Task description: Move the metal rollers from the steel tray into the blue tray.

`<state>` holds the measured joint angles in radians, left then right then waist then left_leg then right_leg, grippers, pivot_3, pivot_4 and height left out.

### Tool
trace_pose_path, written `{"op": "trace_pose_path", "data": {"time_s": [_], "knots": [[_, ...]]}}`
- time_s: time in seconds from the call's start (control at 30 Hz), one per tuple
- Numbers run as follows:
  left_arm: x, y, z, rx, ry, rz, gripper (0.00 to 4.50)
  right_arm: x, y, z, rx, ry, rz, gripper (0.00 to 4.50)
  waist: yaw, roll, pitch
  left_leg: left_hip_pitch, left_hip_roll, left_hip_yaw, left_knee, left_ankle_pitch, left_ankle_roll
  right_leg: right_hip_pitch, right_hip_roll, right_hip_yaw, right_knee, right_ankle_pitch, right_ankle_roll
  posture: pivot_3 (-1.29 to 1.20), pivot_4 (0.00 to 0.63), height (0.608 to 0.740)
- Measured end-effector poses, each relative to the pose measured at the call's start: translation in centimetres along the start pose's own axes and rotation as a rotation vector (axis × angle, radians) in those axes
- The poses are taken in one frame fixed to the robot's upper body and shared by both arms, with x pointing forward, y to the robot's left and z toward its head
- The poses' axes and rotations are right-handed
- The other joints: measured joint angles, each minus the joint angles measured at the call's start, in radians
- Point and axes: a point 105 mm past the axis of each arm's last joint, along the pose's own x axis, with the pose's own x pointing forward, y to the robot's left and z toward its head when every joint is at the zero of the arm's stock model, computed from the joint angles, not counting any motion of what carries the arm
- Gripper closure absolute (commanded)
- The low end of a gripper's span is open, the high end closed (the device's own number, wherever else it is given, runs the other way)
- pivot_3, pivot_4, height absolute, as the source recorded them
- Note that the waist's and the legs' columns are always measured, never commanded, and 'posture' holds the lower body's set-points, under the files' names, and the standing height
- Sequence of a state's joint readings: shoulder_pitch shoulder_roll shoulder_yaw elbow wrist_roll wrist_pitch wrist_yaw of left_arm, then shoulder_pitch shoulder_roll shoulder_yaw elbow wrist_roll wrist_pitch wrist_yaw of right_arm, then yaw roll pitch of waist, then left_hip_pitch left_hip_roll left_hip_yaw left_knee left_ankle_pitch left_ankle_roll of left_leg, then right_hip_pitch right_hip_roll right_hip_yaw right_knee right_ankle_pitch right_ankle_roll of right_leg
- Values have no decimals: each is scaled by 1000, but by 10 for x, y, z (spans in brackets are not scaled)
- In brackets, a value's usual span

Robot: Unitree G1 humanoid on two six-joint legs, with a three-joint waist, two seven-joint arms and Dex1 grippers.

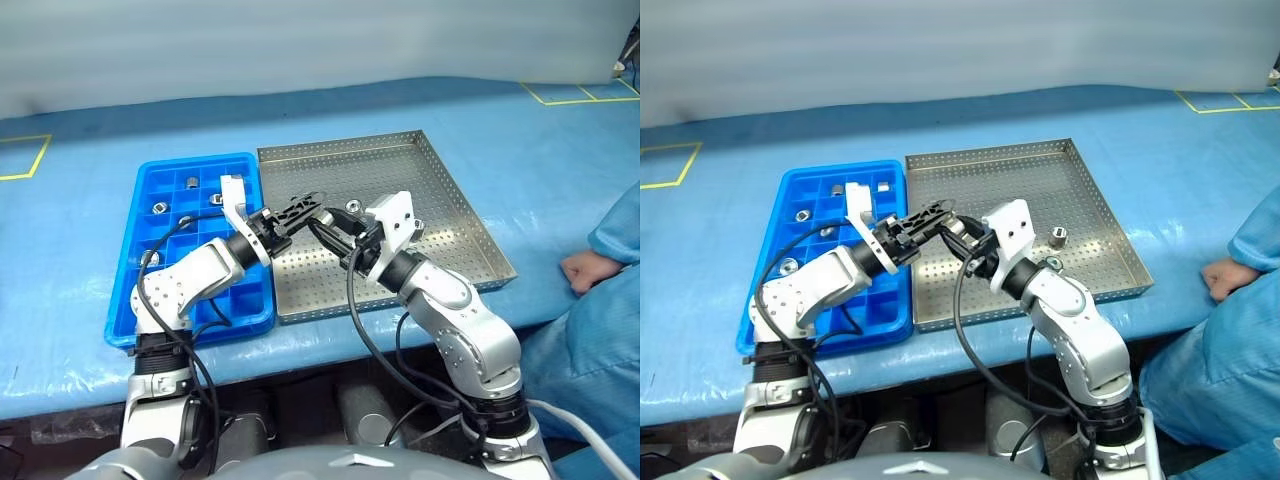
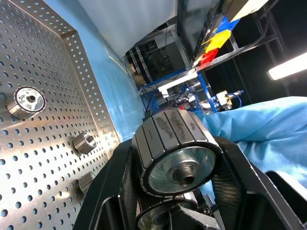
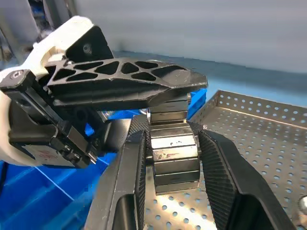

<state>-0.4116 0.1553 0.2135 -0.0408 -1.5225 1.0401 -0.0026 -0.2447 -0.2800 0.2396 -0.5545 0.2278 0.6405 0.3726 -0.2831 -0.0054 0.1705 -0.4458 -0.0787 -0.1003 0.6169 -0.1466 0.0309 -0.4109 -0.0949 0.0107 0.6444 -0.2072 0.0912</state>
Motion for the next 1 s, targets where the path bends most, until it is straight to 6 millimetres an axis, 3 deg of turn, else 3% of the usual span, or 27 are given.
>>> {"op": "trace_pose_path", "data": {"time_s": [0.1,0.2,0.27,0.33,0.43,0.57,0.73,0.9,1.0], "knots": [[1,8,-2,4,11,64,2658,1,-2,-7,-341,118,-17,3203,0,0,0,0,0,0,0,0,0,-1,0,0,0,0,0,-380,150,740],[-6,13,16,9,-74,122,2658,-17,-34,-51,-749,399,-62,3203,7,0,0,1,-1,1,0,0,0,-2,-1,-1,-1,0,0,-382,150,740],[-10,16,23,7,-109,154,2658,-30,-55,-66,-905,524,-83,3203,8,0,0,-1,-1,2,0,0,0,0,-2,0,0,0,0,-381,150,740],[-10,20,24,-1,-118,189,2658,-35,-71,-62,-1049,569,-110,3203,5,0,0,-1,-1,3,0,0,0,0,-2,1,0,0,0,-379,150,740],[-8,20,21,5,-106,208,2658,-29,-77,-47,-1127,528,-136,3203,-3,0,0,-1,0,4,0,0,0,0,-1,1,0,0,1,-374,150,740],[-22,12,31,325,-104,300,2658,-11,-58,-33,-829,357,-185,3203,-15,-1,1,0,2,5,-1,0,0,0,0,2,2,0,0,-344,150,740],[-63,9,33,863,51,461,2658,-3,-6,-11,-271,68,-65,3203,-12,0,1,0,2,6,-5,1,2,-3,1,5,2,-1,-2,-284,150,740],[-109,6,46,1104,155,633,2658,-14,-3,-1,-155,-6,15,3203,21,1,1,2,2,4,-5,-1,-1,-5,-1,4,0,-1,-2,-228,150,740],[-133,15,35,1182,295,737,2658,-15,-3,-3,-148,-1,24,3203,39,2,2,4,2,3,-9,-1,-2,-7,-3,5,0,-2,-4,-191,150,740]]}}
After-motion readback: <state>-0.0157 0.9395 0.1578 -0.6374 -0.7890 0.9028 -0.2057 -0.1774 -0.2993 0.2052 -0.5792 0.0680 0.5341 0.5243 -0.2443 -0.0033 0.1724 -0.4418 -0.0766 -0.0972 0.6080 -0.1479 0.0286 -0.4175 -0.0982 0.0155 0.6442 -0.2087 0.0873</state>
